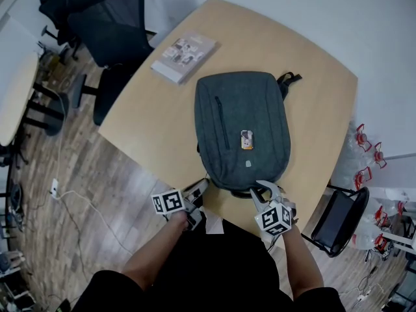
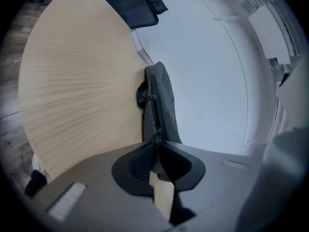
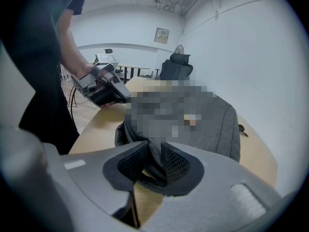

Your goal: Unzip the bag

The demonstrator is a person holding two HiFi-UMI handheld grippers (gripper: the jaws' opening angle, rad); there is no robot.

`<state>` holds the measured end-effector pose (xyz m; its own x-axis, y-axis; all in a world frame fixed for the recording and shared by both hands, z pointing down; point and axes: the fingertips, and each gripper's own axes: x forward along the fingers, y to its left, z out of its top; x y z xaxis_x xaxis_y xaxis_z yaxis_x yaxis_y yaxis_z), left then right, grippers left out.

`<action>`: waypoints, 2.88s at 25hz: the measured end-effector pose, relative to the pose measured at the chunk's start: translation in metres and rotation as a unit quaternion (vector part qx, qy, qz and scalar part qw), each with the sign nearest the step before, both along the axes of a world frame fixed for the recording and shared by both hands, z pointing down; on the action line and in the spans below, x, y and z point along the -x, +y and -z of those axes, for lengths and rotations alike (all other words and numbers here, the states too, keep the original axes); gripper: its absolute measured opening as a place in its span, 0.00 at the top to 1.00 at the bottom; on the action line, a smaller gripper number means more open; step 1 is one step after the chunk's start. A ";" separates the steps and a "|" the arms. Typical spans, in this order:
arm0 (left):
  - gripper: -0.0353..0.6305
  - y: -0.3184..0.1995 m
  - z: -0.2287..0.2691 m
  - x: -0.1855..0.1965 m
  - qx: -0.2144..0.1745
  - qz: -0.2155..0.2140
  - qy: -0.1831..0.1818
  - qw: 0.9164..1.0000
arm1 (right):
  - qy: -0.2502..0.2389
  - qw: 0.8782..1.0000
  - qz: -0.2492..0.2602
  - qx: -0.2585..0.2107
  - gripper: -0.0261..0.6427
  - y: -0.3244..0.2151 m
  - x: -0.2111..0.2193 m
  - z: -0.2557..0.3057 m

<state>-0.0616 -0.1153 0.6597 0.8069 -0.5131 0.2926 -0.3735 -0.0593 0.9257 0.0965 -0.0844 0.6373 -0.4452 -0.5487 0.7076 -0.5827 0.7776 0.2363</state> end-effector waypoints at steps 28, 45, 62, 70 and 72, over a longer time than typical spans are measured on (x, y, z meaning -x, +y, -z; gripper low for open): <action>0.91 -0.021 -0.005 -0.010 -0.267 -0.228 -0.477 0.806 | 0.006 1.000 0.013 -0.006 0.83 0.000 0.000 0.000; 0.91 -0.017 -0.005 -0.014 -0.284 -0.270 -0.464 0.794 | 0.035 0.987 0.154 0.024 0.87 0.010 0.078 0.006; 0.91 0.009 0.000 -0.020 -0.315 -0.308 -0.479 0.759 | -0.044 0.995 0.031 0.087 0.91 -0.026 0.119 0.007; 0.91 0.008 0.002 -0.014 -0.298 -0.286 -0.468 0.781 | -0.066 0.993 0.042 0.090 0.90 -0.033 0.138 0.013; 0.91 0.006 0.001 -0.012 -0.299 -0.282 -0.466 0.784 | -0.074 0.991 0.072 0.084 0.88 -0.026 0.137 0.019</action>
